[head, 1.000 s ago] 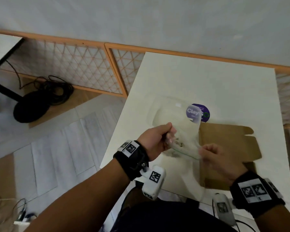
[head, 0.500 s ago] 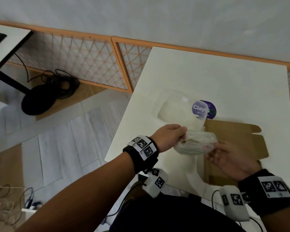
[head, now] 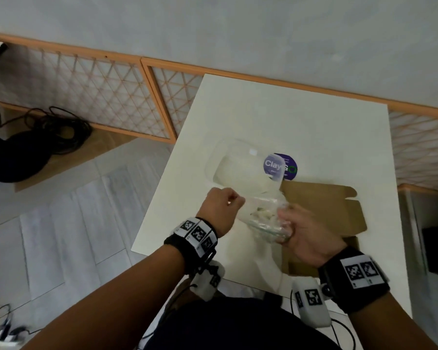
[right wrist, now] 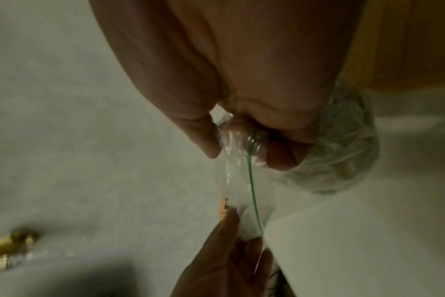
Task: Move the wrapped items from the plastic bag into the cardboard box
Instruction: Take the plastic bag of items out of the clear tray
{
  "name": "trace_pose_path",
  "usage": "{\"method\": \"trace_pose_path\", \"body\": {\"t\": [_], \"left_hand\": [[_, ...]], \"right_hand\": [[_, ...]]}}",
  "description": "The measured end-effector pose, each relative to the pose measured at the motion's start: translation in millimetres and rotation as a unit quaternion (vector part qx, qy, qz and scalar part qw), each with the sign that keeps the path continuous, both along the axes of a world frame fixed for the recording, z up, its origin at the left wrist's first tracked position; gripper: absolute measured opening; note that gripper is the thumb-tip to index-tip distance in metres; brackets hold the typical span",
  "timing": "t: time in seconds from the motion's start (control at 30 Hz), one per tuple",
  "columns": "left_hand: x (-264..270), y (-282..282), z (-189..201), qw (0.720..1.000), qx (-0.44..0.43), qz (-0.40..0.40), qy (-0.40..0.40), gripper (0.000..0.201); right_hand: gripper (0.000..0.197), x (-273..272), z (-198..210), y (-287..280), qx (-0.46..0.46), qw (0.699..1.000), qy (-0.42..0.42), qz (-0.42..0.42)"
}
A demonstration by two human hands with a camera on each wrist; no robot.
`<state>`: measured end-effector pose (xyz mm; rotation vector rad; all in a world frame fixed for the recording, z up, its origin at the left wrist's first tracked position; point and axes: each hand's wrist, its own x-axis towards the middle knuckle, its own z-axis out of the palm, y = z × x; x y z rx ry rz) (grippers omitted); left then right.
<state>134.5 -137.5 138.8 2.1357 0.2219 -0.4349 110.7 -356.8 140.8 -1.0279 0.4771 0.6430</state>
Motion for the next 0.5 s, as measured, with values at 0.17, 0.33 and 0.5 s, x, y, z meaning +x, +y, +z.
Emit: {"method": "trace_pose_path", "body": {"t": [0.17,0.33,0.5], "left_hand": [[7.4,17.0,12.1,0.882,-0.347,0.207,0.241,0.022],[8.2,5.9,18.1,0.836,-0.386,0.242,0.307,0.037],[2.2,4.1,8.3,0.838,-0.374,0.234,0.321,0.025]], "right_hand": [[0.015,-5.7,-9.3,-13.1,-0.260,0.958,-0.074,0.096],[0.017,-8.5,-17.3,-16.7,-0.358,0.919,-0.095,0.136],[0.028,2.6,-9.4,-19.9,-0.053,0.995,0.077,-0.044]]}}
